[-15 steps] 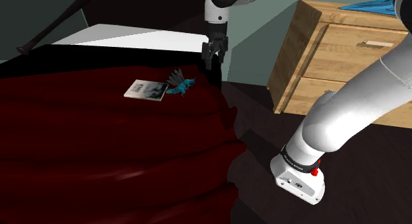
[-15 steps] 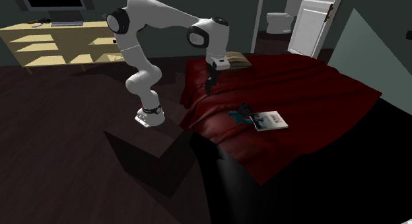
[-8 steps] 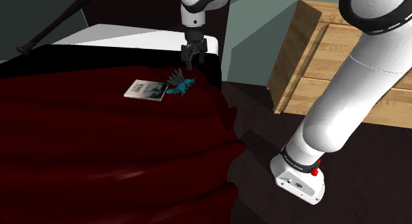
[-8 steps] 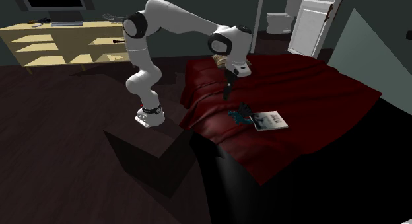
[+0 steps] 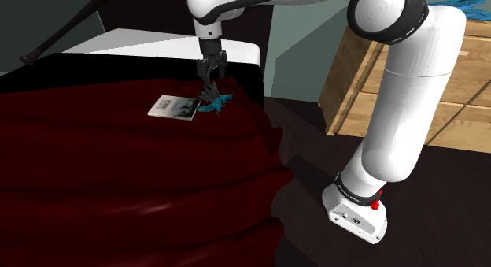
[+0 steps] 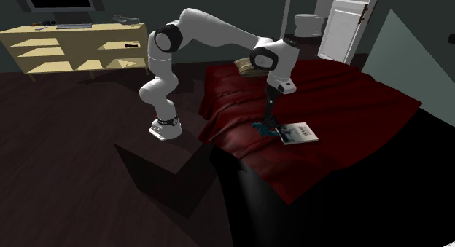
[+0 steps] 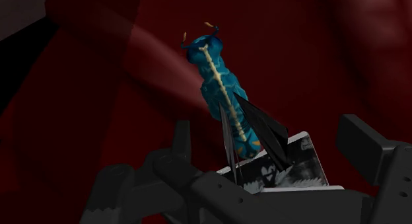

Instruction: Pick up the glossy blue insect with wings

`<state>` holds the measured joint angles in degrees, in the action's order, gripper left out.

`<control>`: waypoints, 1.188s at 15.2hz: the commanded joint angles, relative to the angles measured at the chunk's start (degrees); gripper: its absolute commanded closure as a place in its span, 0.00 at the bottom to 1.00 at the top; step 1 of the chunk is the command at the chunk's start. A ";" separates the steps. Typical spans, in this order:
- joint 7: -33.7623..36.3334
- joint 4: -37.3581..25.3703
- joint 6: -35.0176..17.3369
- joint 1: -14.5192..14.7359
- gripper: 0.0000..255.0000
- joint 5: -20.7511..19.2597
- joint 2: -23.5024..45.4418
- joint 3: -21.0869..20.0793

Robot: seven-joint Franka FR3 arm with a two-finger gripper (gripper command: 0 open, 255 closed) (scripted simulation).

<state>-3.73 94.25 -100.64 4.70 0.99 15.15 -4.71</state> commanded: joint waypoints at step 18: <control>-0.03 2.30 -3.59 0.08 1.00 -0.10 1.29 -0.01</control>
<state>-3.75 96.81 -104.58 4.77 0.87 16.53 -4.70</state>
